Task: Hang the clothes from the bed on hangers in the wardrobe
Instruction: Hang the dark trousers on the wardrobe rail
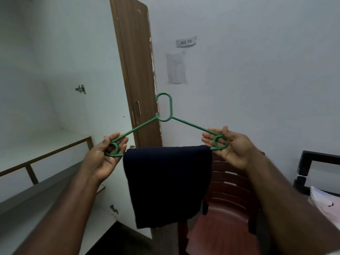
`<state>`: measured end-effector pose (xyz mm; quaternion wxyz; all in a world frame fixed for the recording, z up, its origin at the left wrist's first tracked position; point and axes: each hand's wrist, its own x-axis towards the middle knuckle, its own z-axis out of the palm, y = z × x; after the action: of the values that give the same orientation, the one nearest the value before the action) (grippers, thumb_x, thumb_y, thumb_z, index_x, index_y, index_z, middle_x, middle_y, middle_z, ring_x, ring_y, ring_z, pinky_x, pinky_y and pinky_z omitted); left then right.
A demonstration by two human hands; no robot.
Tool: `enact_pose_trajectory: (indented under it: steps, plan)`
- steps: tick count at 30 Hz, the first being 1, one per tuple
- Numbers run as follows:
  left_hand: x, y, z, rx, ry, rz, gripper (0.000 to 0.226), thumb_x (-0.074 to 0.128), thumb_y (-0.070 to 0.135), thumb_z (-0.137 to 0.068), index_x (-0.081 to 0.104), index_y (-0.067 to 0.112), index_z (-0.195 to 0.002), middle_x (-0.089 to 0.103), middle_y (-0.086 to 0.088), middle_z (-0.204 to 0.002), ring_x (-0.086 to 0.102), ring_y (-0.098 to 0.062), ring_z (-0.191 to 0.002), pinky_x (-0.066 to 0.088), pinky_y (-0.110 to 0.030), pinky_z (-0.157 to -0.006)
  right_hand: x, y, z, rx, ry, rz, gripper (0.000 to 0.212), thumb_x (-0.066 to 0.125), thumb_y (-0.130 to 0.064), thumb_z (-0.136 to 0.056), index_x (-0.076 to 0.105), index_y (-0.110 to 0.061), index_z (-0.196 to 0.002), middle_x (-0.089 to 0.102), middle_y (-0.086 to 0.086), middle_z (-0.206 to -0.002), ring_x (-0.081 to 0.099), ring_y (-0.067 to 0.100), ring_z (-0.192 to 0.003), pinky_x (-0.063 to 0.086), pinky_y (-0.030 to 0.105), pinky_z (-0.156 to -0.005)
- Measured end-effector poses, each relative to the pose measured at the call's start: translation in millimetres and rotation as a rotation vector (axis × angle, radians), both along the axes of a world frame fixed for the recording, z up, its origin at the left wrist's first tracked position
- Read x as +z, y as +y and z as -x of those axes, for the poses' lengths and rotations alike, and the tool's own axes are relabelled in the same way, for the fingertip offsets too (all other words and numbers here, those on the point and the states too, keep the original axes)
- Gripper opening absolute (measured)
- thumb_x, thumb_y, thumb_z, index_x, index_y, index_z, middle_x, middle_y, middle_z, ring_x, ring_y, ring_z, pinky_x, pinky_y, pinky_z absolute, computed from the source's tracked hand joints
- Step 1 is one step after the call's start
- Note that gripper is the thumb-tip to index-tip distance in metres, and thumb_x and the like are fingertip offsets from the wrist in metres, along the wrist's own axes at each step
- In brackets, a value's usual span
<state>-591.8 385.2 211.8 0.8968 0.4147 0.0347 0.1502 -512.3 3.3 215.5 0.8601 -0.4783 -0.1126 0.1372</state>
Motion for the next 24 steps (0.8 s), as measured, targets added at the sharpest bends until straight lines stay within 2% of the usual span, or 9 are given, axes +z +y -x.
enact_pose_trajectory:
  steps: [3,6,9,12,14,19,22,24]
  plan:
    - [3,54,25,0.063,-0.006,-0.021,0.034,0.055,0.029,-0.085,0.082,0.009,-0.083,0.075,-0.015,-0.108,0.073,-0.026,-0.103,0.062,-0.031,-0.075,6,59,14,0.058,0.005,-0.005,0.054,0.034,-0.038,-0.106,0.051,0.006,-0.133,0.065,0.024,-0.127,0.065,0.036,-0.117,0.055,0.045,-0.096]
    - [6,97,51,0.119,-0.028,-0.01,0.034,0.055,0.03,-0.081,0.082,0.009,-0.079,0.076,-0.013,-0.105,0.074,-0.024,-0.099,0.062,-0.031,-0.077,14,109,26,0.107,0.014,-0.005,0.055,0.032,-0.041,-0.107,0.052,0.004,-0.132,0.065,0.022,-0.127,0.064,0.035,-0.119,0.052,0.045,-0.1]
    - [8,136,72,0.184,-0.033,0.027,0.033,0.053,0.029,-0.091,0.076,0.006,-0.093,0.075,-0.013,-0.107,0.074,-0.024,-0.1,0.061,-0.032,-0.082,21,156,29,0.153,0.021,0.006,0.055,0.032,-0.042,-0.106,0.055,0.003,-0.128,0.067,0.022,-0.125,0.065,0.034,-0.117,0.055,0.043,-0.096]
    - [7,169,84,0.235,-0.033,0.04,0.033,0.041,0.025,-0.106,0.067,0.004,-0.106,0.075,-0.014,-0.104,0.075,-0.024,-0.095,0.062,-0.031,-0.079,27,197,22,0.199,0.018,0.018,0.051,0.034,-0.039,-0.106,0.058,0.002,-0.125,0.068,0.022,-0.122,0.068,0.033,-0.111,0.059,0.042,-0.088]
    - [9,189,87,0.267,-0.049,0.053,0.034,0.038,0.023,-0.107,0.065,0.003,-0.108,0.075,-0.015,-0.102,0.076,-0.025,-0.092,0.062,-0.031,-0.078,30,224,13,0.236,0.015,0.026,0.048,0.035,-0.037,-0.106,0.059,0.002,-0.123,0.069,0.022,-0.121,0.069,0.032,-0.109,0.06,0.043,-0.085]
    - [18,232,83,0.352,-0.062,0.047,0.036,0.039,0.027,-0.107,0.064,0.002,-0.114,0.074,-0.015,-0.109,0.074,-0.028,-0.099,0.061,-0.034,-0.082,32,284,-26,0.32,-0.026,0.022,0.044,0.035,-0.033,-0.107,0.059,0.001,-0.124,0.069,0.021,-0.12,0.07,0.032,-0.107,0.059,0.043,-0.088]
    - [26,252,70,0.402,-0.076,0.044,0.039,0.04,0.032,-0.107,0.065,0.003,-0.113,0.074,-0.014,-0.111,0.074,-0.029,-0.1,0.06,-0.036,-0.084,31,316,-59,0.35,-0.049,-0.002,0.036,0.035,-0.022,-0.106,0.06,-0.002,-0.124,0.07,0.021,-0.118,0.069,0.033,-0.108,0.062,0.038,-0.077]
    - [31,263,60,0.432,-0.087,0.044,0.042,0.042,0.037,-0.106,0.066,0.003,-0.112,0.073,-0.015,-0.112,0.073,-0.029,-0.102,0.058,-0.037,-0.088,32,338,-83,0.371,-0.064,-0.004,0.037,0.035,-0.015,-0.105,0.068,-0.001,-0.115,0.069,0.022,-0.119,0.069,0.034,-0.109,0.062,0.036,-0.074]
